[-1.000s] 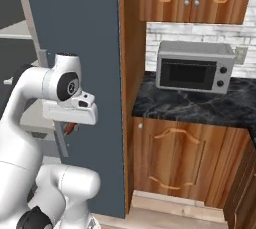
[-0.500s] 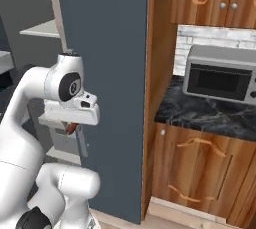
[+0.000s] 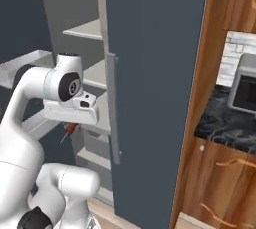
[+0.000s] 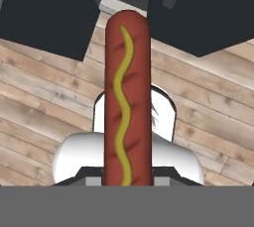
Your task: Store the hot dog in the freezer for long-term storage. Close the freezer door after placing the cooked food.
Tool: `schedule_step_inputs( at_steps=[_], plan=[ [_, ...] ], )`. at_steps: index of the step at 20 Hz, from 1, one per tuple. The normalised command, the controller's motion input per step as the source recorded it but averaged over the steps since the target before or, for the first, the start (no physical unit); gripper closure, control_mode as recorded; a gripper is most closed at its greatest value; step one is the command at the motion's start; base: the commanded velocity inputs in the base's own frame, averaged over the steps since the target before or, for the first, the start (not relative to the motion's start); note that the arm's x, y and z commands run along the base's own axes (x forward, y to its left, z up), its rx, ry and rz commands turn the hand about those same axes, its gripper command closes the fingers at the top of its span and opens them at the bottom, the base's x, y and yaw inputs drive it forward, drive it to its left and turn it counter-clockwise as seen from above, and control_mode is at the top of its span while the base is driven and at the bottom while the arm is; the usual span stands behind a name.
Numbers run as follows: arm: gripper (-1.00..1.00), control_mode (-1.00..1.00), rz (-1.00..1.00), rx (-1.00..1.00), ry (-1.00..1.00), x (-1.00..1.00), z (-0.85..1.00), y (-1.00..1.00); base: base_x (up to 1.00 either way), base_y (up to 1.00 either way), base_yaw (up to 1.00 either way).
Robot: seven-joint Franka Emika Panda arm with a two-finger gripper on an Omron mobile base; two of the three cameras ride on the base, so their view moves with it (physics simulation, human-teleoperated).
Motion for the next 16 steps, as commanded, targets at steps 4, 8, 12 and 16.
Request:
schedule_step_inputs(
  at_steps=[4,8,12,16],
  plan=[
    [1.0,1.0,0.0,0.0,0.0,0.0,0.0,0.0,0.47,0.16,0.33],
    [1.0,1.0,0.0,0.0,0.0,0.0,0.0,0.0,0.52,0.04,0.32],
    [1.0,1.0,0.0,0.0,0.0,0.0,0.0,0.0,0.59,0.0,0.27],
    [1.0,1.0,0.0,0.0,0.0,0.0,0.0,0.0,0.51,0.0,0.14]
  ],
)
